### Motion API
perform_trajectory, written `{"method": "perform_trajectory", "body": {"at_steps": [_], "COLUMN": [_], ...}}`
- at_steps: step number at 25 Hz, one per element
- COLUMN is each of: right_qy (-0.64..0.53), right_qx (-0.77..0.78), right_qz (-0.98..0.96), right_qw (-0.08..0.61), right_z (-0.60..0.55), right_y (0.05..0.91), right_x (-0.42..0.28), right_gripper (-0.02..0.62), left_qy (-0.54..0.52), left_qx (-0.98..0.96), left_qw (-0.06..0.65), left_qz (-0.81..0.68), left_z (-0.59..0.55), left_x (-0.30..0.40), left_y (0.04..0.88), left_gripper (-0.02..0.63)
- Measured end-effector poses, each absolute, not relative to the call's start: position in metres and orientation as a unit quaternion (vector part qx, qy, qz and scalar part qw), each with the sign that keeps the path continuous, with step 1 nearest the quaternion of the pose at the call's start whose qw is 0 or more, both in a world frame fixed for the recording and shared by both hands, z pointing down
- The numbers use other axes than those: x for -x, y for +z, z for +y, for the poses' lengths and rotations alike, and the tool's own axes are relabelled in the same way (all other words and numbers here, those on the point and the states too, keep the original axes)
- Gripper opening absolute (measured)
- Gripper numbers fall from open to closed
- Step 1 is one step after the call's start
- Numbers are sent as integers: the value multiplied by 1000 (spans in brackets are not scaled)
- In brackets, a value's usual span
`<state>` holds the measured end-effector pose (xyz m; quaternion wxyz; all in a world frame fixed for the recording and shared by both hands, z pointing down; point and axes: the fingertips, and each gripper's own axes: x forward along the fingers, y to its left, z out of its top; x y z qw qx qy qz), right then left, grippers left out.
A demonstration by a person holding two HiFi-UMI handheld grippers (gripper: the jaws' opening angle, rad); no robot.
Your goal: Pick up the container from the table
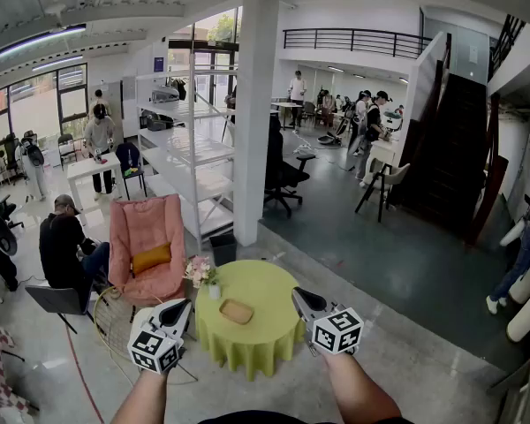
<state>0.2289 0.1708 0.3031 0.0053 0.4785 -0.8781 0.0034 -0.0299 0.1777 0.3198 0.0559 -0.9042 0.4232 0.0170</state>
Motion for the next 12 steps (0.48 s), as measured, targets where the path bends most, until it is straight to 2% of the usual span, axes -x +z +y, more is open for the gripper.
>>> {"method": "perform_trajectory", "body": {"at_steps": [5,12], "right_qy": [-7,-11], "right_qx": [-476,-470], "right_qz": [-879,-883], "right_qw": [3,7], "right_z": [160,163], "right_y": [293,300], "right_x": [-236,-244], "right_gripper": [8,8], "left_qy": [24,14], "left_qx": [895,891], "left_qw": [103,108], "left_qz": [434,440], "left_z": [177,182], "left_x": [29,21], "left_y": [302,301], "left_gripper": [15,15]}}
